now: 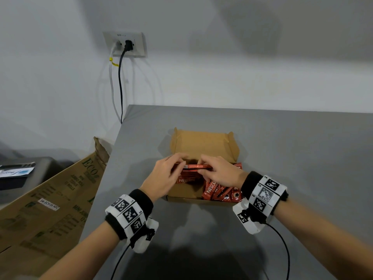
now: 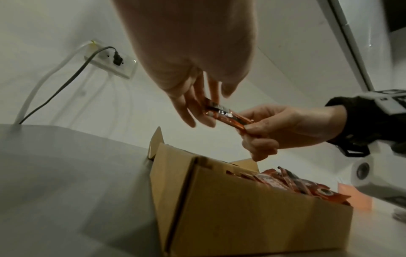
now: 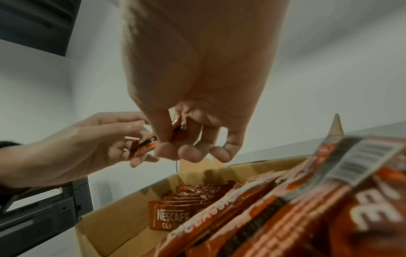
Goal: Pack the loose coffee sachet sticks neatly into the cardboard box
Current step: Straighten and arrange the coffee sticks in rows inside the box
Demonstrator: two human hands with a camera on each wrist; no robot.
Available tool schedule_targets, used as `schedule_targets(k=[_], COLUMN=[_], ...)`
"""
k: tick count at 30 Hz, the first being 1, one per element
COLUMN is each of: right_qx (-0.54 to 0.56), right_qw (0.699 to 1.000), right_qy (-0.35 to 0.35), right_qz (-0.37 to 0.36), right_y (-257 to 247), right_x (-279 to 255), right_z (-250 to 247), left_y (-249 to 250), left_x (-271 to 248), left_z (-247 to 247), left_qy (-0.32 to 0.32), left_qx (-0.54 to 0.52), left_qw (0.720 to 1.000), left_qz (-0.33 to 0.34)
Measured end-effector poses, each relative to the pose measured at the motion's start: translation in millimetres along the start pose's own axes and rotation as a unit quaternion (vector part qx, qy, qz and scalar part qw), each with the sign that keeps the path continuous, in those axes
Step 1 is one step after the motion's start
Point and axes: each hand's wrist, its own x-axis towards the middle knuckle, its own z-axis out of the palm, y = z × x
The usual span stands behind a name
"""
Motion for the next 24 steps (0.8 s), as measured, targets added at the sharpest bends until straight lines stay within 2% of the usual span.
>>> schedule_targets(k=[4,6,10,13,19,21,24], right_qx=[0.011,-0.01,-0.011,-0.055,-0.048,-0.031,-0.02], right_qw=[1.0,1.0,0.998,0.997,0.993,0.994,0.995], right_qy=[0.014,0.028,0.067,0.058,0.105,0.098,0.079], right_qz=[0.004,-0.008,-0.011,0.006,0.02,0.03,0.048], right_y=[4.5,5.2,4.9,4.8,4.9,3.8,3.0], right_x=[0.7,1.3,0.4,0.7,-2.5,-3.2,-2.6], right_z=[-0.4,0.6,0.9,-0.6,3.0,3.6,4.9], left_y=[-6.2,-6.7,-8.1,-10.5,-12.6,-13.9,-16.5], left_x=[1.9,3.2,4.2,1.4,-2.6,-2.5,-2.8], left_z=[1.3,-0.4,-2.9,-2.2,0.9,1.8,2.2], left_qy=[-0.026,-0.016,0.039,0.04,0.04,0.037,0.007], left_qx=[-0.019,-0.052,-0.06,-0.051,-0.163,-0.162,-0.09], left_qw=[0.998,0.996,0.997,0.998,0.981,0.979,0.993], left_qz=[-0.048,-0.069,-0.021,-0.01,-0.098,-0.117,-0.073])
